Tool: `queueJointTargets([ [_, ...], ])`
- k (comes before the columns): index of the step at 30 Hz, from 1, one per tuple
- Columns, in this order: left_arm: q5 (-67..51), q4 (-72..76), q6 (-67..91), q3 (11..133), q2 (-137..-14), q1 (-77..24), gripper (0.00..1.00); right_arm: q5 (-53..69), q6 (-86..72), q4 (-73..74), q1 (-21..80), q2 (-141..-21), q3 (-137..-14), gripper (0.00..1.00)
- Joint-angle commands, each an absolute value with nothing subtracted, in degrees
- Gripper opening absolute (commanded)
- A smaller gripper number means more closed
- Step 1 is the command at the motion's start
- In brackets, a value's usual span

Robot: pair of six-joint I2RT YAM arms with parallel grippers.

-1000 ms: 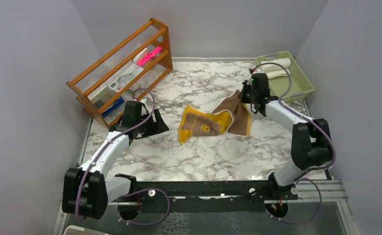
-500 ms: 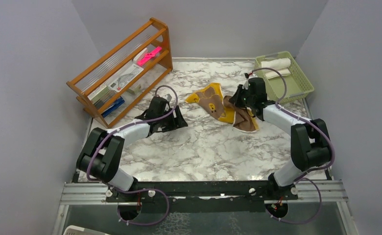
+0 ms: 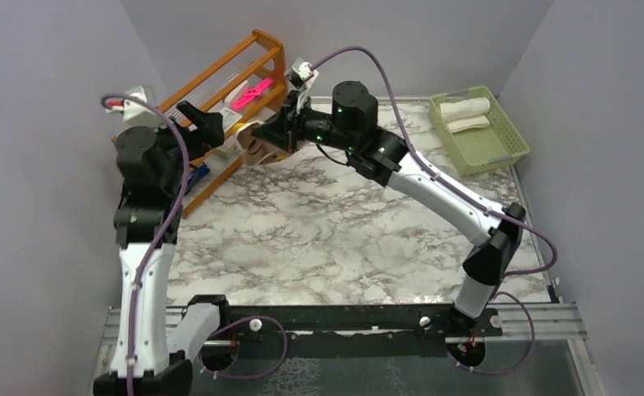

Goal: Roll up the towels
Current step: Flatten out the towel at the center of the board.

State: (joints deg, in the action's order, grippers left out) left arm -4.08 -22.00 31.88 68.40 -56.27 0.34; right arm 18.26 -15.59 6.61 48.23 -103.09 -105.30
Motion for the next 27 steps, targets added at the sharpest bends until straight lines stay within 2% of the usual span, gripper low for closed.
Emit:
queueJointTargets([
  [1, 1.71, -34.26, 26.28, 72.79, -53.54, -0.03, 0.88, 19.83, -11.29, 9.32, 47.08, -96.14, -107.21, 0.01],
  [4, 0.20, -33.49, 26.99, 71.42, -54.42, -0.01, 0.88, 12.42, -10.23, 8.46, 44.27, -90.09, -99.70, 0.01],
  [10, -9.86, -29.16, 27.04, 66.36, -57.40, -0.01, 0.84, 15.92, -25.08, 6.82, 22.89, -83.52, -76.06, 0.01],
  [14, -18.61, -27.45, 26.44, 62.31, -60.87, -0.05, 0.80, 18.75, -32.33, 2.83, 15.73, -87.40, -61.71, 0.01],
  [19, -23.27, -23.49, 28.85, 53.88, -61.25, -2.20, 0.75, 27.75, -34.25, -0.66, 11.45, -96.87, -55.34, 0.01],
  [22, -21.98, -19.87, 31.54, 47.66, -60.84, -7.85, 0.74, 26.32, -34.25, -2.59, 11.42, -95.62, -52.70, 0.01],
  [27, -17.55, -10.19, 38.35, 38.33, -63.33, -25.68, 0.71, 22.85, -33.15, -1.22, 11.41, -93.08, -53.01, 0.01],
])
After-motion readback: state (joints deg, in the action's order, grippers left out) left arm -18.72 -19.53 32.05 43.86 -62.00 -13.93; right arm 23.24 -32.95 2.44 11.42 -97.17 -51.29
